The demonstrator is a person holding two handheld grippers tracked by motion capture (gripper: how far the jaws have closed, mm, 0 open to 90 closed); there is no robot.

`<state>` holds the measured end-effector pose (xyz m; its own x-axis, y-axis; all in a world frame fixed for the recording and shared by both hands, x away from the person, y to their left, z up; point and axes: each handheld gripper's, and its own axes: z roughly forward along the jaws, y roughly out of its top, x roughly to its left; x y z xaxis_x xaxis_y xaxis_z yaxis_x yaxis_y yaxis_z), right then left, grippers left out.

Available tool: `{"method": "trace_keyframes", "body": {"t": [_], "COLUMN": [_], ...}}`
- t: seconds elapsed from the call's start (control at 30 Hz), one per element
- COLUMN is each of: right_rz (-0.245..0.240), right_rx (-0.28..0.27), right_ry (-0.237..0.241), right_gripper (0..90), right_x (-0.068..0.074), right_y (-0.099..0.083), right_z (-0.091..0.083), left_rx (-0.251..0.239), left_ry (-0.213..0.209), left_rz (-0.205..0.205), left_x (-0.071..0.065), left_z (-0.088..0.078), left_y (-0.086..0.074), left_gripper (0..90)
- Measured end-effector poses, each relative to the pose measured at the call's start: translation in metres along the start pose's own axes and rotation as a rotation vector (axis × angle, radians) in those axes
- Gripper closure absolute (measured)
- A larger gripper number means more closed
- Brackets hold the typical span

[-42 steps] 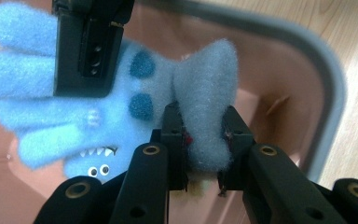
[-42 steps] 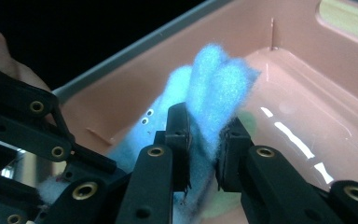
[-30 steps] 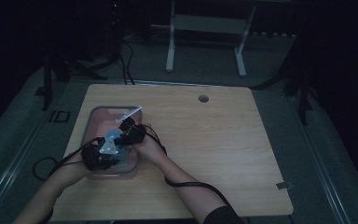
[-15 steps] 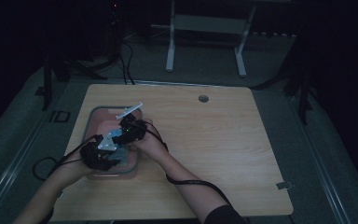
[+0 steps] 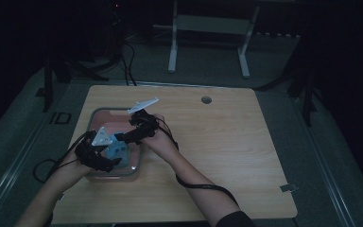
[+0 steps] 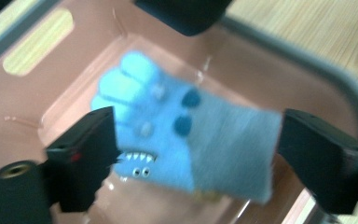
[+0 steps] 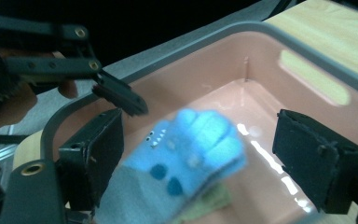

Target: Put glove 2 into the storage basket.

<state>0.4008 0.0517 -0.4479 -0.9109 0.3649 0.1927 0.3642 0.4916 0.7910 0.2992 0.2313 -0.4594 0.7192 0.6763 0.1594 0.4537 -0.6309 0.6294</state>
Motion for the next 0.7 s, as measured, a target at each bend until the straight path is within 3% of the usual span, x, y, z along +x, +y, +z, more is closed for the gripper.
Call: {"method": "trace_keyframes", "body": {"t": [0.17, 0.37, 0.57, 0.7], "right_rz": [-0.015, -0.016, 0.000, -0.003], "right_rx": [-0.010, -0.014, -0.028, -0.024], "right_ry": [-0.019, -0.038, -0.056, -0.060], "right_gripper": [15.7, 15.5, 14.6, 14.7], "right_x": [-0.003, -0.010, -0.018, -0.023], "right_y": [-0.008, -0.025, -0.041, -0.053], "right_z": [-0.018, -0.041, -0.064, -0.076], "left_rx": [-0.026, -0.102, -0.149, -0.162], "left_ry": [-0.015, -0.046, -0.099, -0.134], "left_rz": [-0.013, 0.006, 0.013, -0.004], "left_x": [-0.009, -0.030, -0.052, -0.063], "left_z": [0.001, 0.006, 0.012, 0.020], "left_y": [0.012, 0.027, 0.045, 0.054], "left_gripper": [4.9, 3.7, 3.7, 3.7]}}
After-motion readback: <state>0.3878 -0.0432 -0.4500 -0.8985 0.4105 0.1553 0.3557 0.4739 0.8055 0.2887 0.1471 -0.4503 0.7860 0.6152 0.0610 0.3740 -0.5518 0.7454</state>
